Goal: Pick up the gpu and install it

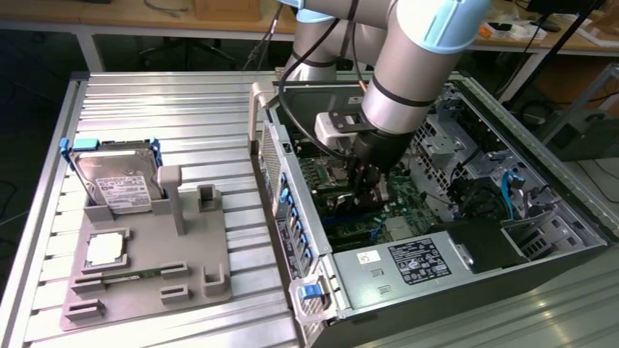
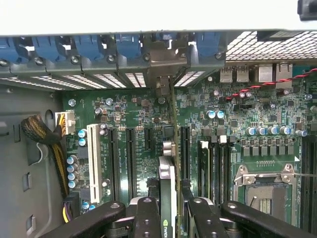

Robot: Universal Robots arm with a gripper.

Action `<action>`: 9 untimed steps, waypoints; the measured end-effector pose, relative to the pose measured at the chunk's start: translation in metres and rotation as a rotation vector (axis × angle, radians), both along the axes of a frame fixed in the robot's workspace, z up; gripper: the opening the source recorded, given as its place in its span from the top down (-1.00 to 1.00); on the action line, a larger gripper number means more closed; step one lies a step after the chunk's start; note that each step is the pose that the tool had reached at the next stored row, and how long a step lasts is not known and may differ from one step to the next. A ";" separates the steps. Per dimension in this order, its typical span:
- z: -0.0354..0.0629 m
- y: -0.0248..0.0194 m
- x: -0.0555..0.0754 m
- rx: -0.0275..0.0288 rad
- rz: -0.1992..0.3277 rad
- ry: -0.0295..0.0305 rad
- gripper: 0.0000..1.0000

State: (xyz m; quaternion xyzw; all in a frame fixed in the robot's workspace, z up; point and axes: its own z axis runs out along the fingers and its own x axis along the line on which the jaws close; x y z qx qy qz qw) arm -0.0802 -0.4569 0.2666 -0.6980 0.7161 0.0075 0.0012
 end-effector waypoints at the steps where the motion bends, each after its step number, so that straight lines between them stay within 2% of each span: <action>1: 0.0000 -0.0007 0.000 -0.0001 -0.004 0.0000 0.46; 9: -0.0001 -0.0024 0.000 -0.0010 -0.032 0.0000 0.46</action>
